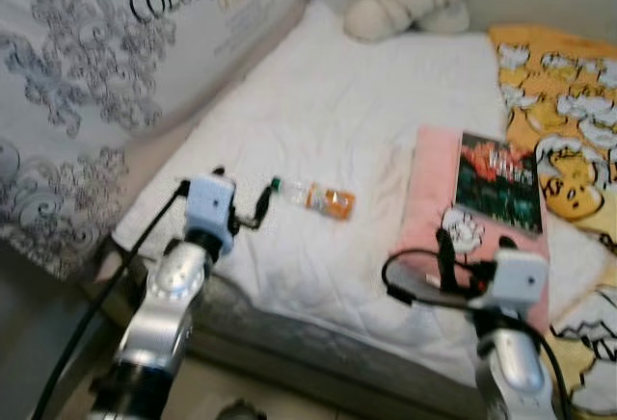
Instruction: Clean up the room
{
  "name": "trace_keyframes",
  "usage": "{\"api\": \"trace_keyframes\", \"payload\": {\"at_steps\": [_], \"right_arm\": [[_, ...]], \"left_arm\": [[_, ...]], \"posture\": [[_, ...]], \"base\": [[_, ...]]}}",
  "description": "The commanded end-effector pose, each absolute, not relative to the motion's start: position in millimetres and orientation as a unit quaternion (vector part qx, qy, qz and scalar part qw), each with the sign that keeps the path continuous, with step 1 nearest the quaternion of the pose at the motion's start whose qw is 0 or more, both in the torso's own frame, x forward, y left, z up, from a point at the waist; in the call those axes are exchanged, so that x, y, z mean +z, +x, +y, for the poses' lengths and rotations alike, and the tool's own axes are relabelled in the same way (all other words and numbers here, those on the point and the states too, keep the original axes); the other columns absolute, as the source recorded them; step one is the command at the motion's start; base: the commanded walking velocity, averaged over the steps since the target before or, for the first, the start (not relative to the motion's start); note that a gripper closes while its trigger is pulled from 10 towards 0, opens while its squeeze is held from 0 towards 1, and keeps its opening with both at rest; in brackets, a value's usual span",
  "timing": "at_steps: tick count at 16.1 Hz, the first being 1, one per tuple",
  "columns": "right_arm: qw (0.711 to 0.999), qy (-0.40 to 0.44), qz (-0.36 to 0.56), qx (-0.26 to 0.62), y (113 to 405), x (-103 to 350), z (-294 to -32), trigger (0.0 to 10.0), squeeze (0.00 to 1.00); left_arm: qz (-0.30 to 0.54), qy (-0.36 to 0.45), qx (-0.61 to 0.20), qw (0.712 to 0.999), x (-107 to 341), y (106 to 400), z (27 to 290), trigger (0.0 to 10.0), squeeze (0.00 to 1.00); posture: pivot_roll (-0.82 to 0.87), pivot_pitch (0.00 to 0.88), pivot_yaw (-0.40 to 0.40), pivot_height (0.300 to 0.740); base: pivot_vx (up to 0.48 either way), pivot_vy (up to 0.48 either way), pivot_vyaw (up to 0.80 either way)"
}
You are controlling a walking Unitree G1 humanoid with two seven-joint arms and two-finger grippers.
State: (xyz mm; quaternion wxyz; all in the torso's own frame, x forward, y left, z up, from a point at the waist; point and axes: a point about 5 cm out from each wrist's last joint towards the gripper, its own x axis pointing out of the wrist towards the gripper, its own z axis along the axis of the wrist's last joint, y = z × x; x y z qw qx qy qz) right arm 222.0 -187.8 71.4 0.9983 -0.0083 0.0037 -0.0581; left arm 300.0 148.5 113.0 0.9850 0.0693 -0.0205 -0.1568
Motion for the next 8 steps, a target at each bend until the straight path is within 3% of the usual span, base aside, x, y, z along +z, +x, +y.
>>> {"api": "trace_keyframes", "payload": {"at_steps": [1, 4, 8], "right_arm": [[0.998, -0.009, 0.014, -0.058, 228.9, 70.8, -185.7, 10.0, 0.0], [0.999, -0.003, 0.014, -0.049, 240.6, 73.5, -179.5, 10.0, 0.0], [0.999, 0.007, -0.009, -0.046, 249.6, 85.8, -180.0, 10.0, 0.0]], "left_arm": [[-0.038, 0.064, -0.159, 0.985, 122.0, 305.9, 146.4, 10.0, 0.0], [-0.01, 0.046, -0.128, 0.991, 117.9, 315.2, 145.7, 10.0, 0.0], [-0.031, 0.038, -0.136, 0.99, 120.4, 311.2, 130.8, 10.0, 0.0]], "posture": [[0.08, 0.0, -0.005, 0.735], [0.07, 0.0, 0.007, 0.735], [0.05, 0.0, 0.008, 0.735]], "base": [[0.0, 0.48, 0.0], [0.0, 0.48, -0.78], [0.0, 0.0, 0.0]]}}
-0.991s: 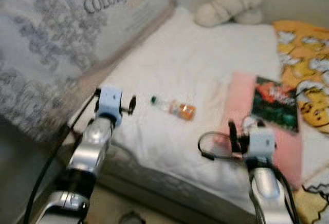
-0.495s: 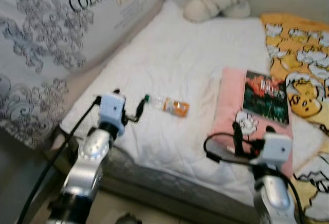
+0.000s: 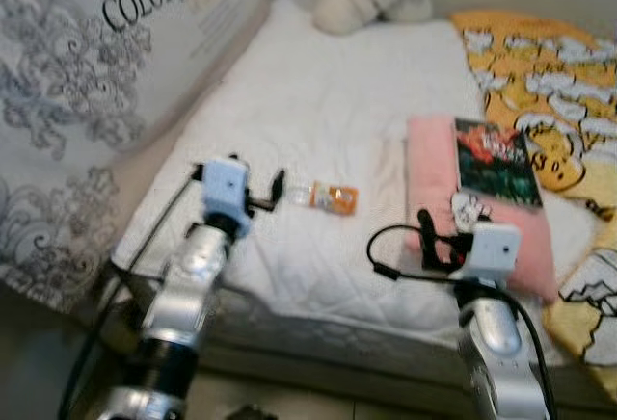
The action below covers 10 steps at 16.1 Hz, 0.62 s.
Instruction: Clean up the room
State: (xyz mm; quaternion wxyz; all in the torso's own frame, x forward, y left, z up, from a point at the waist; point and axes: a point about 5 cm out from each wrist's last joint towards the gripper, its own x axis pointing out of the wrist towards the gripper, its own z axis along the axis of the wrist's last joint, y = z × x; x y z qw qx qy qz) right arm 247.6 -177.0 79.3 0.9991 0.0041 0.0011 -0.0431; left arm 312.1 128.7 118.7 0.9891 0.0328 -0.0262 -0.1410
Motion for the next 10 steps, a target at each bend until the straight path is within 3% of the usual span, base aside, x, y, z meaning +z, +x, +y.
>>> {"api": "trace_keyframes", "payload": {"at_steps": [1, 10], "right_arm": [[0.998, 0.01, -0.018, -0.058, 246.6, 89.4, -183.6, 10.0, 0.0], [1.0, 0.0, -0.003, -0.024, 251.9, 87.2, -176.9, 10.0, 0.0]], "left_arm": [[-0.042, 0.026, -0.122, 0.991, 123.2, 309.4, 133.3, 10.0, 0.0], [-0.041, 0.019, -0.046, 0.998, 130.1, 319.0, 151.7, 10.0, 0.0]], "posture": [[0.05, 0.0, 0.011, 0.735], [0.06, 0.0, 0.009, 0.735]], "base": [[0.375, 0.0, 0.0], [0.47, 0.0, 0.0]]}}
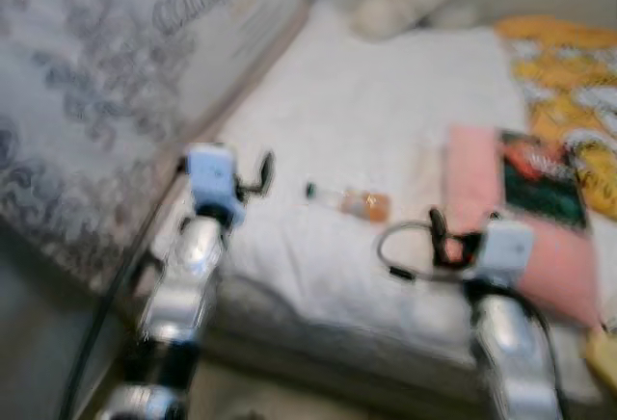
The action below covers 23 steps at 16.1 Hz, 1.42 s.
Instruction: Clean up the room
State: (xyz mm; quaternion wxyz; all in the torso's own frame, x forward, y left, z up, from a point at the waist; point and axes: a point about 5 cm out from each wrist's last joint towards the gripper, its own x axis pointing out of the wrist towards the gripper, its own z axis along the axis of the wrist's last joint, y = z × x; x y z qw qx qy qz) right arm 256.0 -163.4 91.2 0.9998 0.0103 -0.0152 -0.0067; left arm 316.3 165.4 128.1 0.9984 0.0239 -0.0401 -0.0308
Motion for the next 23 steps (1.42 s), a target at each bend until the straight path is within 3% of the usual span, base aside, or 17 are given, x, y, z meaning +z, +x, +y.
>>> {"api": "trace_keyframes", "payload": {"at_steps": [1, 4, 7, 10, 13, 15, 18, 21, 23], "right_arm": [[1.0, 0.0, -0.002, -0.021, 252.3, 87.4, -176.1, 10.0, 0.0], [1.0, 0.0, 0.004, -0.012, 259.5, 90.3, -175.5, 10.0, 0.0], [0.996, -0.035, 0.026, 0.075, 299.4, 108.1, -173.3, 10.0, 0.0], [0.949, -0.11, 0.154, 0.254, 336.5, 102.3, -166.1, 10.0, 0.0], [0.913, -0.145, 0.23, 0.305, 347.3, 89.9, -172.9, 10.0, 0.0], [0.893, -0.157, 0.26, 0.332, 349.3, 85.9, -175.1, 10.0, 0.0], [0.885, -0.177, 0.27, 0.336, 359.6, 89.3, -166.8, 10.0, 0.0], [0.883, -0.183, 0.266, 0.339, 364.6, 94.2, -159.2, 10.0, 0.0], [0.866, -0.198, 0.296, 0.351, 361.8, 88.0, -156.2, 10.0, 0.0]], "left_arm": [[-0.045, 0.024, -0.047, 0.998, 131.7, 319.6, 152.0, 10.0, 0.0], [-0.045, 0.031, -0.056, 0.997, 134.3, 321.8, 149.2, 10.0, 0.0], [-0.044, 0.038, -0.062, 0.996, 138.4, 325.5, 149.3, 10.0, 0.0], [-0.021, 0.05, -0.129, 0.99, 141.8, 324.6, 142.6, 10.0, 0.0], [0.057, 0.046, -0.215, 0.974, 140.1, 312.4, 136.7, 10.0, 0.0], [0.094, 0.027, -0.219, 0.971, 143.1, 301.7, 143.3, 10.0, 0.0], [0.1, 0.03, -0.183, 0.978, 159.3, 267.8, 162.9, 10.0, 0.0], [0.132, 0.036, -0.176, 0.975, 155.8, 249.1, 167.4, 10.0, 0.0], [0.16, 0.024, -0.157, 0.974, 156.9, 232.6, 172.8, 10.0, 0.0]], "posture": [[0.06, 0.0, 0.007, 0.735], [0.07, 0.0, 0.004, 0.735], [0.08, 0.0, 0.001, 0.735], [0.14, 0.0, -0.028, 0.735], [0.22, 0.0, -0.061, 0.735], [0.25, 0.0, -0.066, 0.735], [0.33, 0.136, -0.059, 0.735], [0.36, 0.202, -0.054, 0.735], [0.38, 0.247, -0.059, 0.735]], "base": [[0.442, 0.0, 0.0], [0.444, 0.0, 0.0], [0.446, 0.0, 0.0], [0.0, 0.0, 0.0], [0.0, 0.0, 0.0], [0.0, 0.0, 0.0], [0.0, 0.0, 0.0], [0.0, 0.0, 0.0], [0.0, 0.0, 0.0]]}}
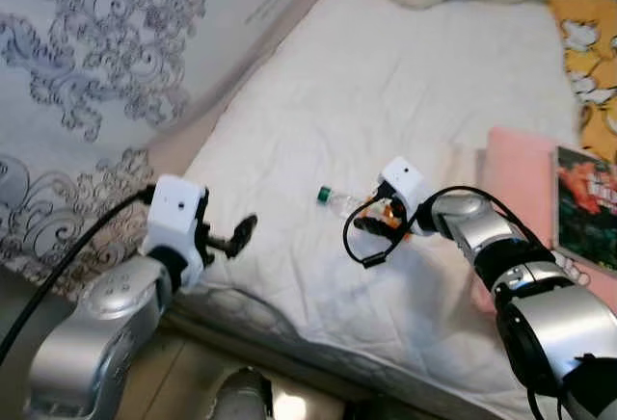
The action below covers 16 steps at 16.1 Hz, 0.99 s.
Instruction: Clean up the room
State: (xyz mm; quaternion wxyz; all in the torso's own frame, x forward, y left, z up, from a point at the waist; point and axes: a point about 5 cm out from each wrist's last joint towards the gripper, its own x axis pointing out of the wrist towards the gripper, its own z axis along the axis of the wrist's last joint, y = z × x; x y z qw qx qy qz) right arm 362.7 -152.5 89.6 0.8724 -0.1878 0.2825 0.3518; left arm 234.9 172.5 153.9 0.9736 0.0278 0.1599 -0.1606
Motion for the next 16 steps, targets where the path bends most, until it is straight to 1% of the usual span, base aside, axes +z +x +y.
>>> {"api": "trace_keyframes", "payload": {"at_steps": [1, 2, 3, 4, 6, 8, 9, 10, 12, 14, 15, 16], "right_arm": [[0.865, -0.212, 0.297, 0.345, 362.7, 88.2, -156.8, 10.0, 0.0], [0.867, -0.217, 0.295, 0.337, 363.9, 89.2, -157.4, 10.0, 0.0], [0.872, -0.253, 0.283, 0.309, 367.8, 92.1, -160.2, 10.0, 0.0], [0.875, -0.27, 0.276, 0.293, 369.4, 92.9, -161.1, 10.0, 0.0], [0.877, -0.28, 0.269, 0.282, 369.0, 90.3, -159.7, 10.0, 0.0], [0.88, -0.27, 0.265, 0.285, 366.9, 86.4, -156.1, 10.0, 0.0], [0.877, -0.272, 0.268, 0.292, 365.2, 83.6, -154.5, 9.7, 0.0], [0.874, -0.273, 0.271, 0.297, 364.1, 82.1, -154.5, 0.0, 0.0], [0.875, -0.251, 0.276, 0.307, 362.6, 80.9, -153.2, 0.0, 0.0], [0.9, -0.177, 0.272, 0.291, 365.7, 86.2, -152.7, 0.0, 0.0], [0.911, -0.133, 0.27, 0.282, 366.3, 87.4, -153.3, 0.0, 0.0], [0.917, -0.099, 0.277, 0.271, 364.8, 85.6, -158.6, 0.0, 0.0]], "left_arm": [[0.162, 0.024, -0.153, 0.975, 159.4, 227.1, 174.9, 10.0, 0.0], [0.161, 0.026, -0.149, 0.975, 160.0, 225.8, 175.9, 10.0, 0.0], [0.163, 0.029, -0.139, 0.976, 161.0, 219.4, 179.2, 10.0, 0.0], [0.171, 0.031, -0.139, 0.975, 159.2, 215.6, 178.5, 10.0, 0.0], [0.186, 0.032, -0.14, 0.972, 155.9, 208.6, 175.1, 10.0, 0.0], [0.197, 0.034, -0.145, 0.969, 153.1, 205.9, 172.1, 10.0, 0.0], [0.201, 0.035, -0.147, 0.968, 152.3, 206.0, 171.6, 10.0, 0.0], [0.201, 0.033, -0.145, 0.968, 151.8, 206.7, 171.3, 10.0, 0.0], [0.204, 0.034, -0.14, 0.968, 149.4, 210.1, 170.7, 10.0, 0.0], [0.192, 0.045, -0.15, 0.969, 147.6, 217.7, 166.3, 10.0, 0.0], [0.175, 0.052, -0.159, 0.97, 147.3, 222.3, 162.4, 10.0, 0.0], [0.129, 0.058, -0.168, 0.976, 151.7, 226.0, 154.6, 10.0, 0.0]], "posture": [[0.38, 0.267, -0.061, 0.735], [0.38, 0.267, -0.061, 0.735], [0.39, 0.298, -0.067, 0.735], [0.39, 0.309, -0.066, 0.735], [0.38, 0.321, -0.07, 0.735], [0.37, 0.325, -0.073, 0.735], [0.37, 0.319, -0.072, 0.735], [0.36, 0.315, -0.073, 0.735], [0.36, 0.299, -0.072, 0.735], [0.33, 0.256, -0.075, 0.735], [0.32, 0.239, -0.075, 0.735], [0.32, 0.209, -0.082, 0.735]], "base": [[0.0, 0.0, 0.0], [0.0, 0.0, 0.0], [0.0, 0.0, 0.0], [0.0, 0.0, 0.0], [0.0, 0.0, 0.0], [0.0, 0.0, 0.0], [0.0, 0.0, 0.0], [0.0, 0.0, 0.0], [0.0, 0.0, 0.0], [0.0, 0.0, 0.0], [0.0, 0.0, 0.0], [0.0, 0.0, 0.0]]}}
